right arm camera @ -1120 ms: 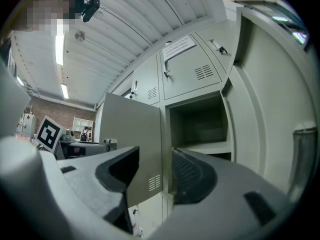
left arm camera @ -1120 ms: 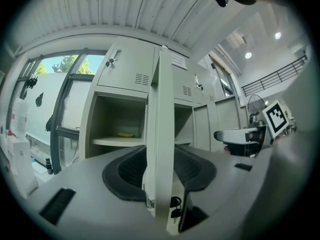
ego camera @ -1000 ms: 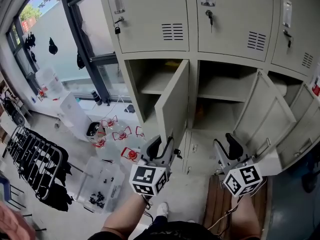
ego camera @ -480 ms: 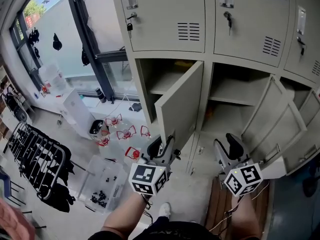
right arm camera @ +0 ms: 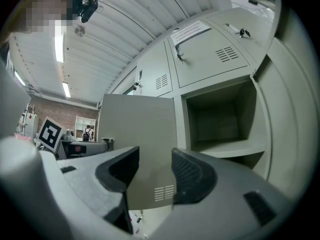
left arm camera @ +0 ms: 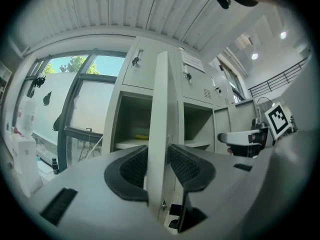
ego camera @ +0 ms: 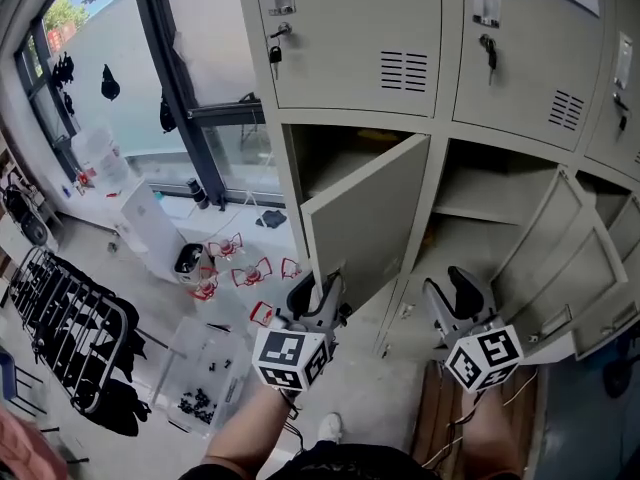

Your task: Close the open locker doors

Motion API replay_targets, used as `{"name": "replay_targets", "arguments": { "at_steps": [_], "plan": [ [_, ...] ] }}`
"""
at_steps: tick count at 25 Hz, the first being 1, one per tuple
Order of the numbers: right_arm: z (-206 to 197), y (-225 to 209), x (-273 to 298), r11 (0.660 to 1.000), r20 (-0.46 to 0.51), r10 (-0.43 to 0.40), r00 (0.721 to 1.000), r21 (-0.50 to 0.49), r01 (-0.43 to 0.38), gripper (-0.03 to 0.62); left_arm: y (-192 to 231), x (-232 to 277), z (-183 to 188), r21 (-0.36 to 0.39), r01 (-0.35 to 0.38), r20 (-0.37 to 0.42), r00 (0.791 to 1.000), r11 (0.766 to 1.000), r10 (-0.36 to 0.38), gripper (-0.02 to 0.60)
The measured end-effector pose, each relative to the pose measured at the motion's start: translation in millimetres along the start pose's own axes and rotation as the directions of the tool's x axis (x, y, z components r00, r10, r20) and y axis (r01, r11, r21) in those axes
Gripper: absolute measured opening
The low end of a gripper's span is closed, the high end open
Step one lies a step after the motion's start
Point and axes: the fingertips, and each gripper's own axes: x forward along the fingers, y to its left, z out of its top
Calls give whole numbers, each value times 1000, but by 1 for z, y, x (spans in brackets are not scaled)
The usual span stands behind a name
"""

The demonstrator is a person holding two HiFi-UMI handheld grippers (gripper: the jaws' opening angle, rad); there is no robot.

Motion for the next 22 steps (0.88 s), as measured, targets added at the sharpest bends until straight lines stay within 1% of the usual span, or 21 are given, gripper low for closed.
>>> {"name": "replay_targets", "arguments": {
  "at_steps": [6, 11, 22],
  "plan": [
    [4, 6, 25, 1000, 9, -15, 1000, -2, 15, 204, 30, 12, 2, -7, -5, 9, 1000, 1000, 5, 150],
    [4, 13, 44, 1000, 15, -29, 999, 0, 29, 204, 51, 24, 3, -7, 6, 11, 1000, 1000, -6, 158],
    [-6, 16, 70, 996, 15, -88, 996, 26, 88, 204, 90, 55, 5, 22, 5, -1, 1000, 1000, -5, 160]
  ]
}}
